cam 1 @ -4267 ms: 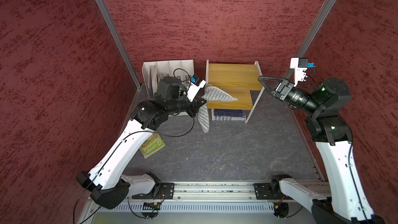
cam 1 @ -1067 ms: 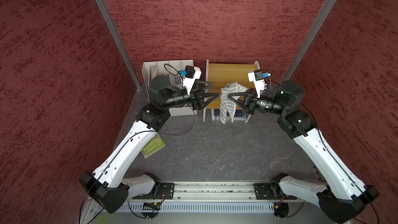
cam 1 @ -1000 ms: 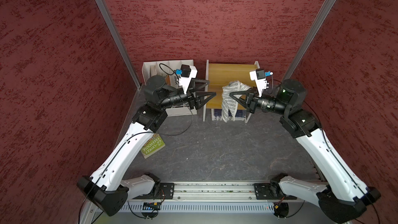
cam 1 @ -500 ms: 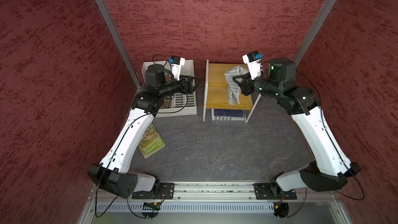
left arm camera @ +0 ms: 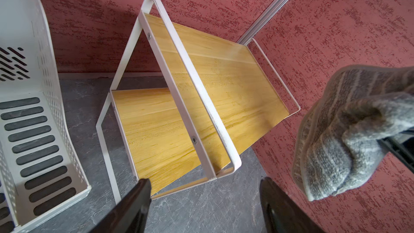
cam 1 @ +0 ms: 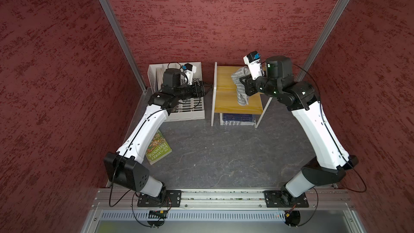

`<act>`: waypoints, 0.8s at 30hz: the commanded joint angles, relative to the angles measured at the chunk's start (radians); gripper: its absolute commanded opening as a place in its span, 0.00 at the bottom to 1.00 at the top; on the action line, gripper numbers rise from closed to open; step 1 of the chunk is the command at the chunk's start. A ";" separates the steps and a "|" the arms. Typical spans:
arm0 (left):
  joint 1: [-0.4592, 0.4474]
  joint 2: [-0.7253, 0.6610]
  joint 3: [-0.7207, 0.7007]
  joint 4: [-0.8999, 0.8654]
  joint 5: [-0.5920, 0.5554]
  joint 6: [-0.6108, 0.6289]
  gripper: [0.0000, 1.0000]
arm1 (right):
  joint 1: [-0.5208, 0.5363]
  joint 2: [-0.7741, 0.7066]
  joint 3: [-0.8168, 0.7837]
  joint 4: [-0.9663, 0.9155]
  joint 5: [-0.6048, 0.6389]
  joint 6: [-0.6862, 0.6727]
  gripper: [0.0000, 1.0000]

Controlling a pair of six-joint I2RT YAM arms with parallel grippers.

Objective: Wipe the bookshelf clean with a cloth
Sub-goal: Wipe the dust from the shelf.

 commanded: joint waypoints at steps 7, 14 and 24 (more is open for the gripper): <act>-0.024 -0.030 -0.223 0.294 0.078 0.022 0.86 | 0.015 -0.237 -0.281 0.048 0.035 0.080 0.00; -0.078 0.049 -0.208 0.352 0.114 0.037 0.84 | 0.016 -0.272 -0.319 0.018 0.063 0.102 0.00; -0.106 0.097 -0.175 0.350 0.138 0.029 0.69 | 0.015 -0.344 -0.415 -0.028 0.168 0.136 0.00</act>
